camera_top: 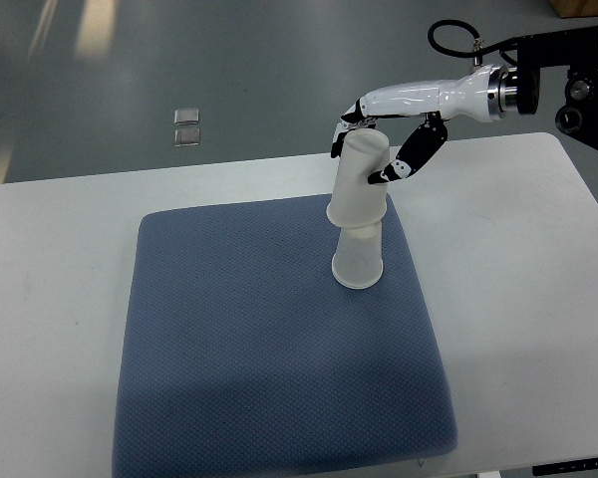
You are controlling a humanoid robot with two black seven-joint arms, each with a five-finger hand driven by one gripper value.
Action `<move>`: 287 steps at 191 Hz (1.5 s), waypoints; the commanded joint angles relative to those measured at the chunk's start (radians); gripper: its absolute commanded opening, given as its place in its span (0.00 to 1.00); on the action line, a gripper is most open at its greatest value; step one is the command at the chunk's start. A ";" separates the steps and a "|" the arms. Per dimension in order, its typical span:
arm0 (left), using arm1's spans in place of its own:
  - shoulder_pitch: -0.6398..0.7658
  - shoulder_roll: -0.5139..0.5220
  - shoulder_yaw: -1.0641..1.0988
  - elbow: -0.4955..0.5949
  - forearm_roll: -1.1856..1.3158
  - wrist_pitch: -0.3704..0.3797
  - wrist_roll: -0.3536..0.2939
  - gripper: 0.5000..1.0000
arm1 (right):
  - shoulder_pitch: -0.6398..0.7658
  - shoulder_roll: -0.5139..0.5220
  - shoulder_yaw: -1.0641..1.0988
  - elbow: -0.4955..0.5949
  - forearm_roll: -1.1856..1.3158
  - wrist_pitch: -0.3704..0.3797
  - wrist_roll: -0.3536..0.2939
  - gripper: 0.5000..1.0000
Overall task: Stack paper cups
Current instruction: 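Move the held cup over the cup on the pad and lower it, then open the right hand to release the cup onto the stack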
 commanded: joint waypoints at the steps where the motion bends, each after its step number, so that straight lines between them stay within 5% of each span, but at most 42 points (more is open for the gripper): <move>1: 0.000 0.000 0.000 0.000 0.000 0.000 0.000 1.00 | -0.004 0.002 -0.004 0.004 -0.005 -0.008 0.000 0.16; 178: 0.000 0.000 0.000 0.000 0.000 0.000 0.000 1.00 | -0.032 0.005 -0.016 0.004 -0.014 -0.043 0.001 0.29; 287: 0.000 0.000 0.000 0.000 0.000 0.000 0.000 1.00 | -0.038 0.002 -0.018 0.010 -0.014 -0.034 0.012 0.68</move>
